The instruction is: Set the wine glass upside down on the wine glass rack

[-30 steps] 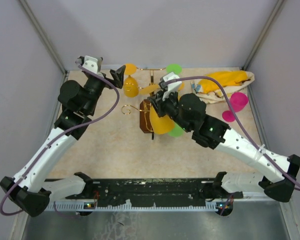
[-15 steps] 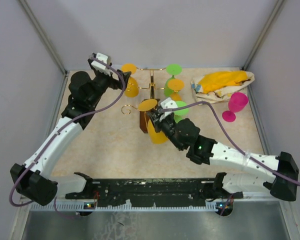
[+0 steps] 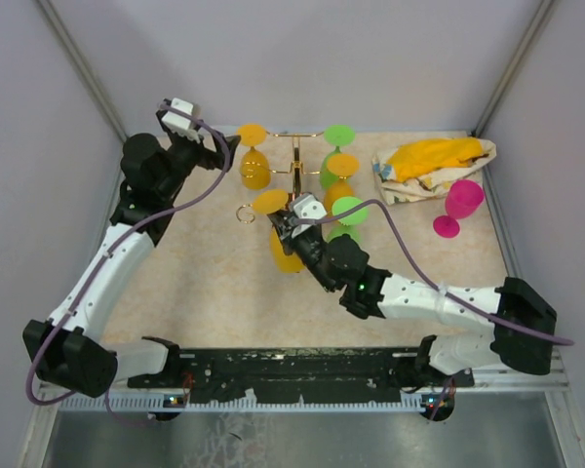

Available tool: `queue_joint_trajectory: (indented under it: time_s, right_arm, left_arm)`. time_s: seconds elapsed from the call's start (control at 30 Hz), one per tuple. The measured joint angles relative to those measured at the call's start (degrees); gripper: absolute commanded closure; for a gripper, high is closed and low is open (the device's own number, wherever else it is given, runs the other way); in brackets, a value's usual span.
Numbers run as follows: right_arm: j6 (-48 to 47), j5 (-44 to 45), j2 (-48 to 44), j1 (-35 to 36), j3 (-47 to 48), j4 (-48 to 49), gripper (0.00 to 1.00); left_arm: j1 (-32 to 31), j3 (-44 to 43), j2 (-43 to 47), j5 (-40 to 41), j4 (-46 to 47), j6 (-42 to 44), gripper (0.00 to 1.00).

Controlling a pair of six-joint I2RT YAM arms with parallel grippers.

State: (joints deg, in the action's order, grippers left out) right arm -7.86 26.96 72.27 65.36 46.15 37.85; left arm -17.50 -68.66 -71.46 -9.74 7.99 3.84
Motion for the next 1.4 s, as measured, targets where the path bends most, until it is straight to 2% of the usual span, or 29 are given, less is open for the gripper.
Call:
queue_joint_trajectory:
  time_s: [0.4, 0.97, 1.4]
  right_arm:
    - [-0.2, 3.1, 2.3, 2.9, -2.8, 5.0, 1.0]
    - [-6.0, 12.6, 11.6, 5.2, -5.7, 22.7, 1.0]
    - [-8.9, 14.0, 15.8, 5.8, -5.7, 30.0, 0.94]
  left_arm:
    - [2.3, 1.7, 1.3, -2.0, 1.1, -1.3, 0.01]
    - [2.7, 3.1, 1.5, -3.3, 3.0, -2.6, 0.01]
    - [2.8, 4.5, 1.7, -3.3, 3.7, -2.6, 0.01]
